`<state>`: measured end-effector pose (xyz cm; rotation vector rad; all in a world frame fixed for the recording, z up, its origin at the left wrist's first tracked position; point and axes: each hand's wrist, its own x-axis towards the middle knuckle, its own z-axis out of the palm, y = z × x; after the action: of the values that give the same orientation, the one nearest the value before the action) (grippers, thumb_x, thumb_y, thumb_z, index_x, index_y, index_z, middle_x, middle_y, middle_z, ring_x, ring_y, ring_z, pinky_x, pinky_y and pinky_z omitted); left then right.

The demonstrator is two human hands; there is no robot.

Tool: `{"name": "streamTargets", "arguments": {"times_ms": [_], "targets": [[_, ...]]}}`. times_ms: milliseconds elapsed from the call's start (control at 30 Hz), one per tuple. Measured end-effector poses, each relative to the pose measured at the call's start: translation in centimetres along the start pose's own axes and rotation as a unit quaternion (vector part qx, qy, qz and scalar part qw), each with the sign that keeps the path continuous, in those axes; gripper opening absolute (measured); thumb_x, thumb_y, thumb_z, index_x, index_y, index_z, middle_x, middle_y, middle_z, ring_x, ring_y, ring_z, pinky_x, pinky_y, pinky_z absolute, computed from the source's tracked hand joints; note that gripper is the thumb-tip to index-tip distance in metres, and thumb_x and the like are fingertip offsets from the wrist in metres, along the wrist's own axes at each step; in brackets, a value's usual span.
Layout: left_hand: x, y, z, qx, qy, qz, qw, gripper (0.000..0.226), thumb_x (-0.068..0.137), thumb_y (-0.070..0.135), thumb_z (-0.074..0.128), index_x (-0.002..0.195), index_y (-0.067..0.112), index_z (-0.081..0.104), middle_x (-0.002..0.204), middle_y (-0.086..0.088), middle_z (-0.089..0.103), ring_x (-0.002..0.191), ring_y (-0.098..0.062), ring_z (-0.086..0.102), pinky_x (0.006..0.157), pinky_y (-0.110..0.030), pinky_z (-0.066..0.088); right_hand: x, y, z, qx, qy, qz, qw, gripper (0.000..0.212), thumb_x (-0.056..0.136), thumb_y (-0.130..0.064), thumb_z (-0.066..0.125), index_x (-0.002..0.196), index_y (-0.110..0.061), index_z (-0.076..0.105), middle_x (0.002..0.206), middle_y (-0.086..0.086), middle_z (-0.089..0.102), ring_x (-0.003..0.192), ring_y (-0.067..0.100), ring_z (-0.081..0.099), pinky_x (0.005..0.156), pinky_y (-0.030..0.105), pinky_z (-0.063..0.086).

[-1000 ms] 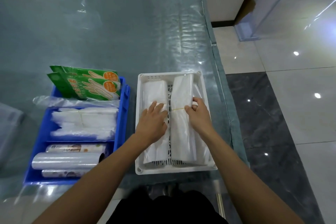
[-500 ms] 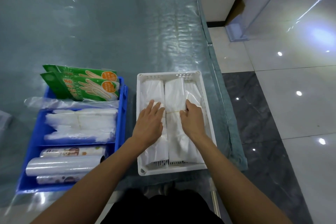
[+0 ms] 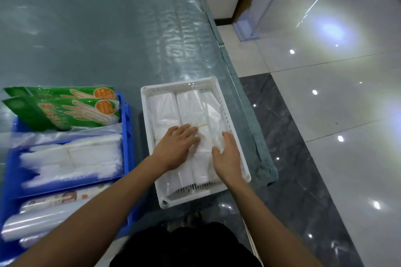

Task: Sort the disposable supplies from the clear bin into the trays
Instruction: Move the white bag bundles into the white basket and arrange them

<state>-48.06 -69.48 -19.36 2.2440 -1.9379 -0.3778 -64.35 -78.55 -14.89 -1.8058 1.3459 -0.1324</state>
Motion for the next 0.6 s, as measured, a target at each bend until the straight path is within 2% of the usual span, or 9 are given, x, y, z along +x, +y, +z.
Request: {"name": "streamTargets", "arguments": {"times_ms": [167,267,333,400,433,500,600], "targets": [[-0.5,-0.5,0.1,-0.003,-0.002,0.014,1.0,0.048,0.092,0.012,0.048,0.139,0.027,0.052,0.16,-0.005,0.035,0.15,-0.028,0.028,0.119,-0.045,0.023,1.0,-0.9,0.5,0.021,0.015,0.034,0.999,0.059,0.093,-0.026,0.052,0.149,-0.019,0.035,0.148,0.002,0.047,0.135,0.023,0.046,0.114,0.045,0.038],[-0.6,-0.7,0.1,-0.013,0.0,0.013,1.0,0.047,0.094,0.014,0.046,0.139,0.026,0.052,0.161,-0.006,0.035,0.15,-0.028,0.028,0.12,-0.045,0.023,1.8,-1.4,0.1,0.031,0.02,0.036,0.999,0.049,0.093,-0.028,0.052,0.141,-0.02,0.045,0.129,-0.003,0.06,0.114,0.018,0.058,0.102,0.04,0.048],[-0.7,-0.8,0.1,-0.016,-0.001,0.012,1.0,0.046,0.095,0.015,0.045,0.14,0.027,0.051,0.161,-0.005,0.034,0.151,-0.028,0.027,0.12,-0.045,0.022,2.3,-1.7,-0.2,0.015,0.023,0.026,0.999,0.032,0.093,-0.024,0.054,0.124,-0.018,0.058,0.109,-0.003,0.067,0.095,0.016,0.063,0.088,0.037,0.053],[-0.7,-0.9,0.0,-0.018,-0.001,0.015,1.0,0.045,0.096,0.015,0.046,0.14,0.028,0.05,0.161,-0.005,0.033,0.151,-0.028,0.026,0.12,-0.044,0.022,2.7,-1.8,-0.3,-0.002,0.03,0.015,0.999,0.008,0.091,-0.017,0.053,0.09,-0.019,0.06,0.08,-0.005,0.063,0.069,0.013,0.059,0.066,0.033,0.048],[-0.7,-1.0,0.0,-0.02,0.001,0.017,1.0,0.045,0.096,0.015,0.047,0.139,0.028,0.051,0.161,-0.005,0.034,0.15,-0.028,0.027,0.12,-0.044,0.022,2.7,-2.0,-0.3,-0.009,0.037,0.009,0.999,0.014,0.09,-0.013,0.051,0.08,-0.022,0.056,0.072,-0.008,0.058,0.062,0.01,0.054,0.061,0.031,0.044],[-0.8,-1.1,0.1,-0.023,0.002,0.02,1.0,0.045,0.096,0.015,0.047,0.139,0.029,0.051,0.161,-0.005,0.035,0.15,-0.028,0.028,0.12,-0.044,0.024,2.4,-2.3,-0.6,-0.024,0.057,-0.005,0.998,0.015,0.09,-0.011,0.049,0.082,-0.021,0.058,0.074,-0.008,0.058,0.064,0.01,0.054,0.063,0.029,0.042],[-0.7,-1.2,0.2,-0.017,-0.001,0.021,1.0,0.045,0.097,0.017,0.047,0.14,0.029,0.05,0.161,-0.004,0.034,0.151,-0.026,0.025,0.121,-0.044,0.021,1.7,-2.8,-1.7,-0.041,0.11,-0.044,0.992,0.02,0.095,-0.014,0.049,0.107,-0.012,0.065,0.093,-0.002,0.068,0.08,0.015,0.063,0.073,0.03,0.052]]}}
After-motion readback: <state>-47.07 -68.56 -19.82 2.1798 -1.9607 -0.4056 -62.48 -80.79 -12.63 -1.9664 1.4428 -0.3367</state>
